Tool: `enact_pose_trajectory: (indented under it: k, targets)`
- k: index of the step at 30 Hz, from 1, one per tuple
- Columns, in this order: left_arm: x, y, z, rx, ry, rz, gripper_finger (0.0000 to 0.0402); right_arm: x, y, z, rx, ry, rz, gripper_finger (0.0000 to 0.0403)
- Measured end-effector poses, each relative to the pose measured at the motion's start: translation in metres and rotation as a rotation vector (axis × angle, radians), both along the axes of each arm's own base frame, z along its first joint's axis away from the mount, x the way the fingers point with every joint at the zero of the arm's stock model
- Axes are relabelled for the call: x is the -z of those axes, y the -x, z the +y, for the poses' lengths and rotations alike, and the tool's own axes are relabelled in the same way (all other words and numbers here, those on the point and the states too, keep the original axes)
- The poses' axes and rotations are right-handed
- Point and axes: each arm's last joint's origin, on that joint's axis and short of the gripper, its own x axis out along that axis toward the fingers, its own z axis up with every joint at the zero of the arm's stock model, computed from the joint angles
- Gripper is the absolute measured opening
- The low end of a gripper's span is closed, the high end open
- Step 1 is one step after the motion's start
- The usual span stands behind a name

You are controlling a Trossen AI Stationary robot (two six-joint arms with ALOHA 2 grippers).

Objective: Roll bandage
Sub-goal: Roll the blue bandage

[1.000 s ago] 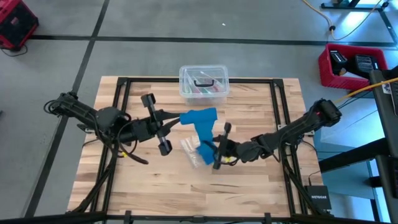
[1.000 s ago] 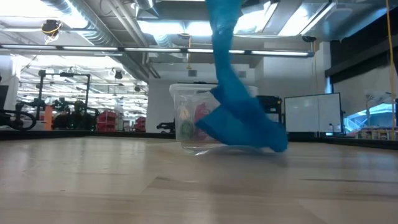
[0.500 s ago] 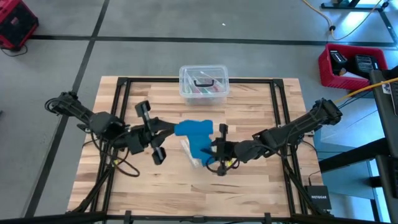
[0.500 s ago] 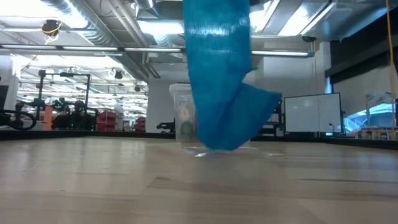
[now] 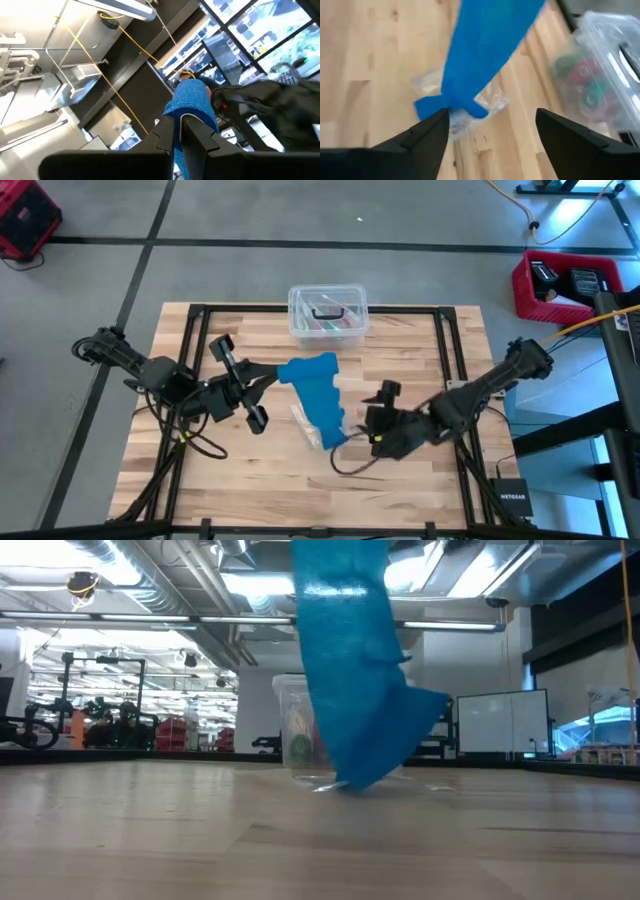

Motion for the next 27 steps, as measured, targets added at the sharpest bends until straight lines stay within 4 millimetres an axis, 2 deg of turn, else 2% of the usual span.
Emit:
enact_pose_trajectory:
  k: [6, 9, 12, 15, 27]
  targets:
    - [0.0, 0.0, 0.001, -0.017, 0.015, 0.003, 0.0013, 0.08, -0.005, 0.01, 0.0, -0.147, -0.14, 0.0296]
    - [0.0, 0.0, 0.001, -0.018, 0.019, 0.004, 0.0013, 0.106, -0.001, 0.007, 0.011, -0.245, -0.218, 0.0283]
    - [0.001, 0.0, 0.001, -0.009, 0.036, 0.0, 0.0013, 0.128, 0.004, -0.002, 0.099, -0.284, -0.252, 0.0267]
    - [0.001, -0.001, 0.0, 0.001, 0.054, -0.001, 0.0013, 0.136, 0.0, -0.01, 0.152, -0.339, -0.301, 0.0251]
    - [0.007, -0.003, -0.001, 0.007, 0.026, 0.044, 0.0013, 0.174, -0.026, -0.038, 0.201, -0.476, -0.201, 0.0188]
